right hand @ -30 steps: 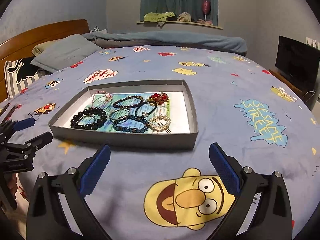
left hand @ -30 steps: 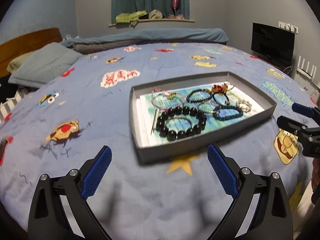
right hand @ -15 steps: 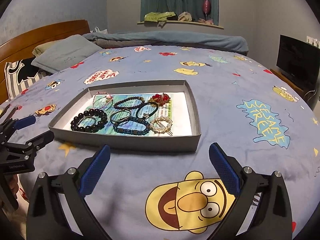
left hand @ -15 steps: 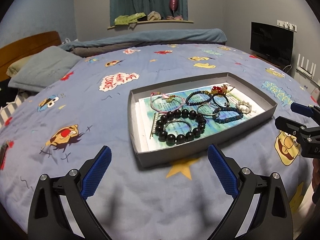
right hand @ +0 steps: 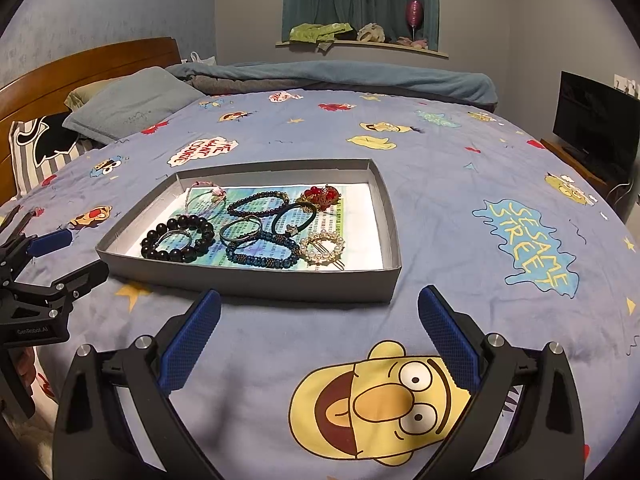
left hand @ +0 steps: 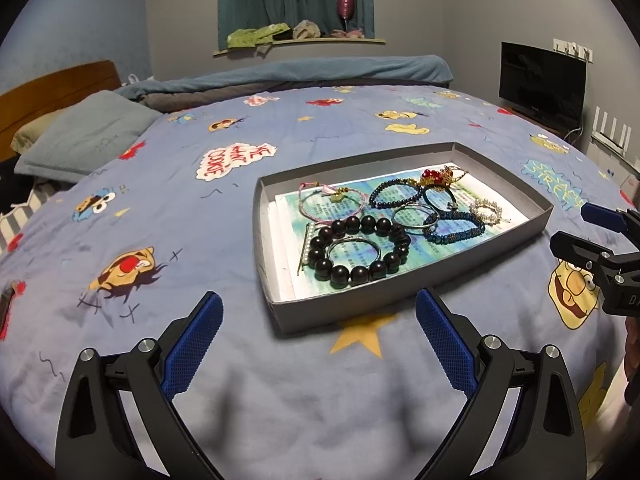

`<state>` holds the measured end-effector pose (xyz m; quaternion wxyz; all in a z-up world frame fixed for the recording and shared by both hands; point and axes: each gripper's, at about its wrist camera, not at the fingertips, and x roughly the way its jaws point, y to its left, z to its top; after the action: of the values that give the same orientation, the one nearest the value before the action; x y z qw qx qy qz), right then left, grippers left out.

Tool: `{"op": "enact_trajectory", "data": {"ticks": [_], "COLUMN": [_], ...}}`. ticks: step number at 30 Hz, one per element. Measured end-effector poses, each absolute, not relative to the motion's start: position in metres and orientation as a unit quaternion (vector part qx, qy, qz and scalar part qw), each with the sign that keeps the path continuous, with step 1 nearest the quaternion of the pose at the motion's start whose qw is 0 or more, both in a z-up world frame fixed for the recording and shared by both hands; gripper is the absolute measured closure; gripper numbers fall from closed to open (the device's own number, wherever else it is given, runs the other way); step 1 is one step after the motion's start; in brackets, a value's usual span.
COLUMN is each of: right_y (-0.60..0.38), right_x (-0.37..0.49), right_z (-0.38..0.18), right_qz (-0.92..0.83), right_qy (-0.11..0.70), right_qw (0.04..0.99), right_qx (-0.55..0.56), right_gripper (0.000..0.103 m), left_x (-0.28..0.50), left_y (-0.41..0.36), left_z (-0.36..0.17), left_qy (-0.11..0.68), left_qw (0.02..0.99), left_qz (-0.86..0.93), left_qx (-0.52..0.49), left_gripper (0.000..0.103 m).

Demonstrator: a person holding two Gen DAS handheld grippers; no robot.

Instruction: Organize jewelry

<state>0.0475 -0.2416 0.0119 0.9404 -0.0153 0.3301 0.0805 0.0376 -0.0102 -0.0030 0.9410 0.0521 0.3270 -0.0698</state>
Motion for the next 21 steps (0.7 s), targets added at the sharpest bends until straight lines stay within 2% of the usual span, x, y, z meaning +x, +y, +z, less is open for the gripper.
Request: {"op": "enact_trajectory", "data": {"ticks": [21], "right_y": [-0.2419], "right_x": [0.0439], "right_z": [0.0142], "right_qz": [0.078], "right_qy": [0.327], "right_qw": [0.942], "right_qx": [-0.019], "right_gripper": [0.005], "left_x": [0.0356], "left_y": [-0.0132], "left_z": [-0.004], "left_qy": [0.326], "left_qw": [0.941], "left_qz": [-0.073], "left_qx": [0.056], "left_gripper": [0.007]}}
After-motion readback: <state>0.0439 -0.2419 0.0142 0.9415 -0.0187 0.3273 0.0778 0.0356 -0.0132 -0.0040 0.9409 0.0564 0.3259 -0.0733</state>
